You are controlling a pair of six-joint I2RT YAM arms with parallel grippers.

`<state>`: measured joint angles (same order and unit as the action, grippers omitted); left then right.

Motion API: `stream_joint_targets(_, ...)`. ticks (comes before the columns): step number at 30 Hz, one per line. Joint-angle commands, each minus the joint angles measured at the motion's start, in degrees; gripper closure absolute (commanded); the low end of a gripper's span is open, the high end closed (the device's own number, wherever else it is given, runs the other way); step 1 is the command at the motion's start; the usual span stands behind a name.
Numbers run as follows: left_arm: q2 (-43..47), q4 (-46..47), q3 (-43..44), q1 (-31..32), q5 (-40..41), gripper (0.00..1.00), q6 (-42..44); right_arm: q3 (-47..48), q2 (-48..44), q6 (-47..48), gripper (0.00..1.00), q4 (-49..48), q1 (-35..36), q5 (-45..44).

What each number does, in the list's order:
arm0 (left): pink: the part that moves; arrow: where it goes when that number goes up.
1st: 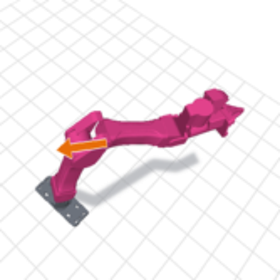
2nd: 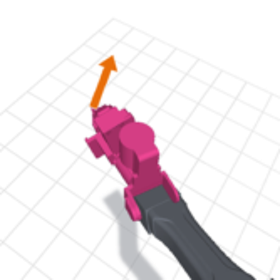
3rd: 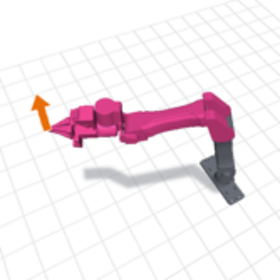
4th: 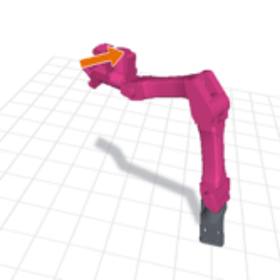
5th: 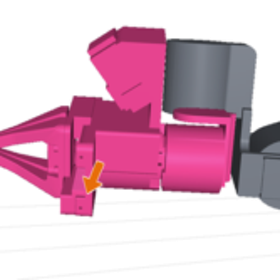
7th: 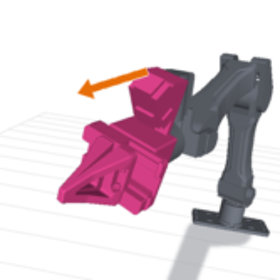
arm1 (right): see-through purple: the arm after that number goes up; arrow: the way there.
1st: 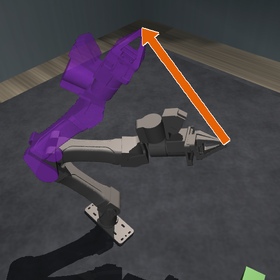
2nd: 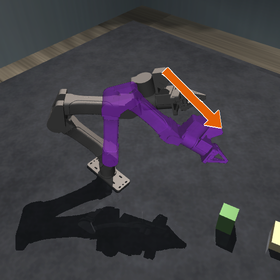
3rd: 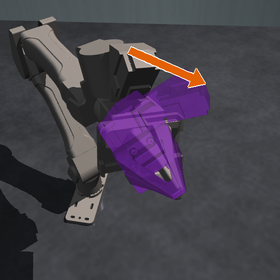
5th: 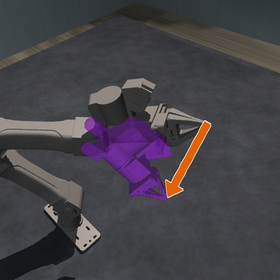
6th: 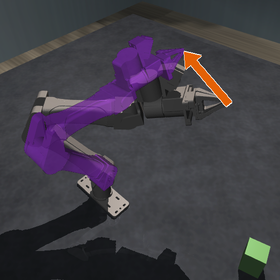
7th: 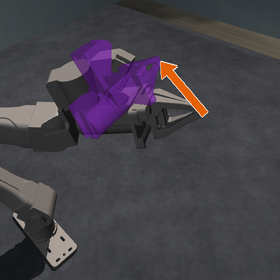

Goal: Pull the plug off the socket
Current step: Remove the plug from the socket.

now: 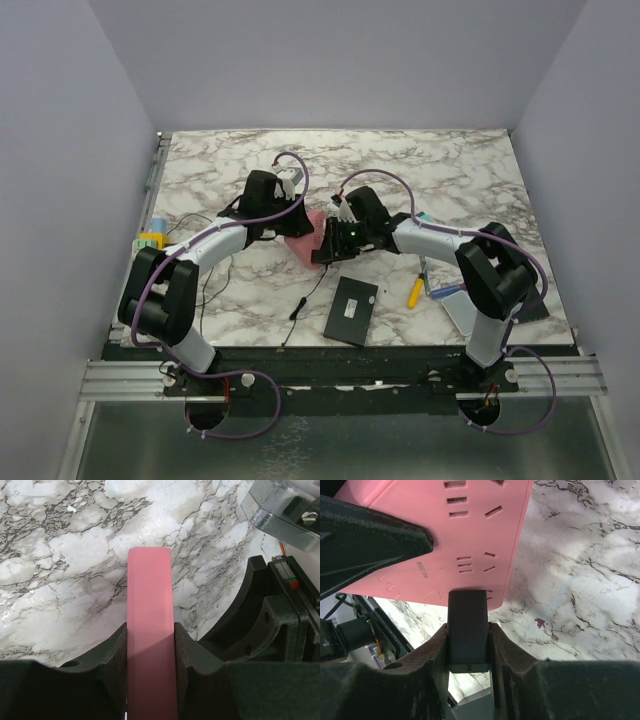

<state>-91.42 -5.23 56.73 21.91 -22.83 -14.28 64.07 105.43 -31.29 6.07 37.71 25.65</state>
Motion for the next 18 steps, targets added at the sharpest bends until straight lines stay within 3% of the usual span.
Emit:
stream_joint_targets(1, 0.10, -4.56, -0.48, -0.26, 2.63, 1.00, 4.29, 1.39, 1.09, 0.08, 1.00, 7.64, -0.23, -13.61)
stream_joint_targets(18, 0.17, -4.70, -0.51, -0.29, 2.72, 1.00, 4.31, -1.88, 0.36, 0.16, 1.00, 0.99, -0.07, -8.56)
